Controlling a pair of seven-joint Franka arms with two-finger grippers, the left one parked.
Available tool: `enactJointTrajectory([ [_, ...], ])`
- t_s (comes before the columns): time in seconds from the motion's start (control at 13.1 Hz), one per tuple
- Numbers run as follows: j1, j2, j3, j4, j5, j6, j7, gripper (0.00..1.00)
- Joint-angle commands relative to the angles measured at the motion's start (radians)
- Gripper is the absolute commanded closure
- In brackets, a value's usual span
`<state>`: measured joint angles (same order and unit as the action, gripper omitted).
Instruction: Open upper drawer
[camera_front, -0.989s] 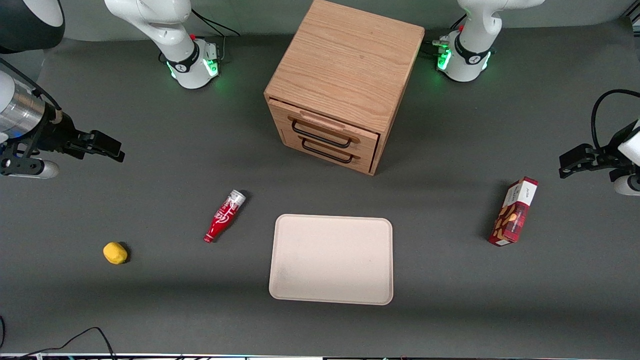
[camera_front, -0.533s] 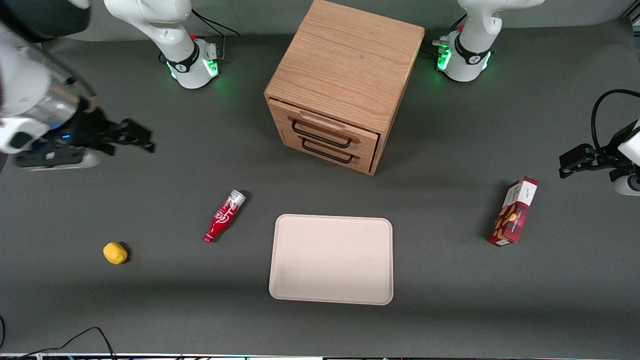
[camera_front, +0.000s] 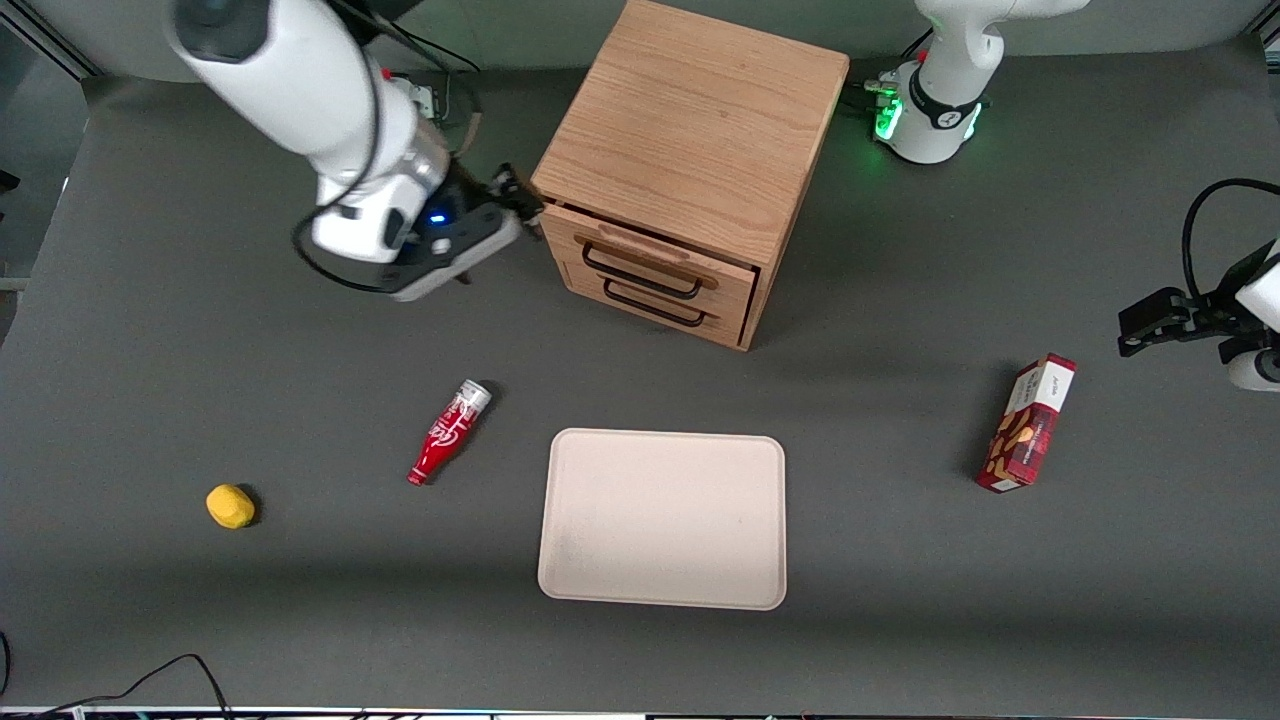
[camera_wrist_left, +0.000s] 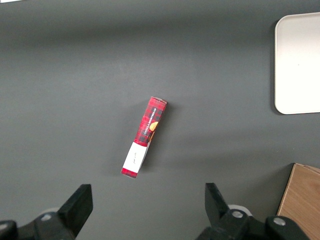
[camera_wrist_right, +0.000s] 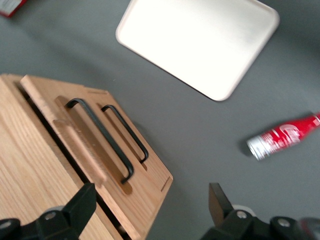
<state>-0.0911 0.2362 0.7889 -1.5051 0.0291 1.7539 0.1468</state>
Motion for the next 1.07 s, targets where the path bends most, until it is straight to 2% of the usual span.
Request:
enactJointTrajectory([
  [0.0, -0.006, 0.144, 0.131, 0.039, -0.128, 0.028, -0.044, 0.0],
  [0.15, 0.011, 0.221, 0.188, 0.033, -0.193, 0.058, -0.052, 0.0],
  [0.38, 0.062, 0.278, 0.191, 0.028, -0.244, 0.073, -0.061, 0.0],
  [0.99, 0.065, 0.325, 0.191, -0.043, -0.317, 0.156, -0.119, 0.0],
])
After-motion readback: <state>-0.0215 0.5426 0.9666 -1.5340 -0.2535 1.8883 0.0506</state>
